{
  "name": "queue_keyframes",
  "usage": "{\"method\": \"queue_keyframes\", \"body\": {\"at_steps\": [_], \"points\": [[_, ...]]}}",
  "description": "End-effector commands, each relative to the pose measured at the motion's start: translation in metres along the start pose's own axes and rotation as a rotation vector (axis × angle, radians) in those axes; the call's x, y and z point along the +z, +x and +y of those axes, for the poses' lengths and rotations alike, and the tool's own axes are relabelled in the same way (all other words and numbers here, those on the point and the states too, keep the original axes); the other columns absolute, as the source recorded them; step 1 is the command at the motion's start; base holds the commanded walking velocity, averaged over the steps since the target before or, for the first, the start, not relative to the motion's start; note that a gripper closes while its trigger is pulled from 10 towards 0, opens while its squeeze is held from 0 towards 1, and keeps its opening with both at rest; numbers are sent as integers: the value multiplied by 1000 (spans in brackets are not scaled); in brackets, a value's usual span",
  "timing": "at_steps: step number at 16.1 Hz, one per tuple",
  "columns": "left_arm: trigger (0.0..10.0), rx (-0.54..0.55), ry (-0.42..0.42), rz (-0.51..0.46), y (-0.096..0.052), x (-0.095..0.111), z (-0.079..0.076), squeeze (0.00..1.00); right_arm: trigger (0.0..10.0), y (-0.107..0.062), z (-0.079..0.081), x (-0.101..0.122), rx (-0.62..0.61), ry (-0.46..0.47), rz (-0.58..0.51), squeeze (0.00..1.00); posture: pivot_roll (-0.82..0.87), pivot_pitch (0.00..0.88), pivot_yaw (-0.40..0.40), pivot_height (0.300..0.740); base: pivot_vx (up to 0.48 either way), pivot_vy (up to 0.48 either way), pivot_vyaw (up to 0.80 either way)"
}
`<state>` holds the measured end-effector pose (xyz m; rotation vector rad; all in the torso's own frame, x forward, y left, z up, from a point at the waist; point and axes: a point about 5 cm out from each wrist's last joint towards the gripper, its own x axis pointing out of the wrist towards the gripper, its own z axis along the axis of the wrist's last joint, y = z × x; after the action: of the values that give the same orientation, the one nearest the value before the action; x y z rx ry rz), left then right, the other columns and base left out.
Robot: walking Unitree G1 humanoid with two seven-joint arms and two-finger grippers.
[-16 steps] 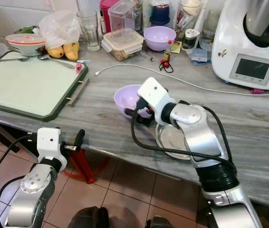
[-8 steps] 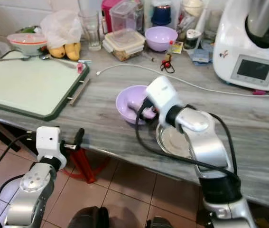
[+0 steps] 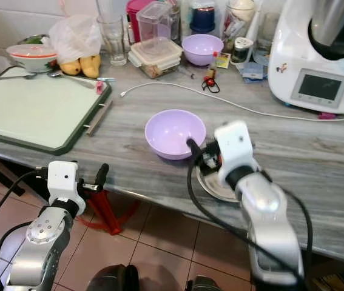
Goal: Setting the table
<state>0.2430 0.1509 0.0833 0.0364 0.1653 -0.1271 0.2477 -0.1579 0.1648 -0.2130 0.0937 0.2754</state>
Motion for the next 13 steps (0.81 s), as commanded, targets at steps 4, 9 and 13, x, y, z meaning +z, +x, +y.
{"method": "queue_keyframes", "body": {"at_steps": [4, 9, 13], "points": [[10000, -5, 2, 1, -1, -1, 2, 0, 10000, -15, -8, -22, -151, 134, 121, 1000, -38, 70, 48, 740, 0, 0, 0], [10000, -11, 4, 3, -1, 0, 2, 0, 10000, -8, -2, -39, -93, 263, 228, 1000, -30, 74, 46, 740, 0, 0, 0], [10000, -11, 1, 7, -4, -1, 1, 0, 10000, -2, 15, -40, 58, 341, 267, 1000, -25, 76, 44, 740, 0, 0, 0]]}}
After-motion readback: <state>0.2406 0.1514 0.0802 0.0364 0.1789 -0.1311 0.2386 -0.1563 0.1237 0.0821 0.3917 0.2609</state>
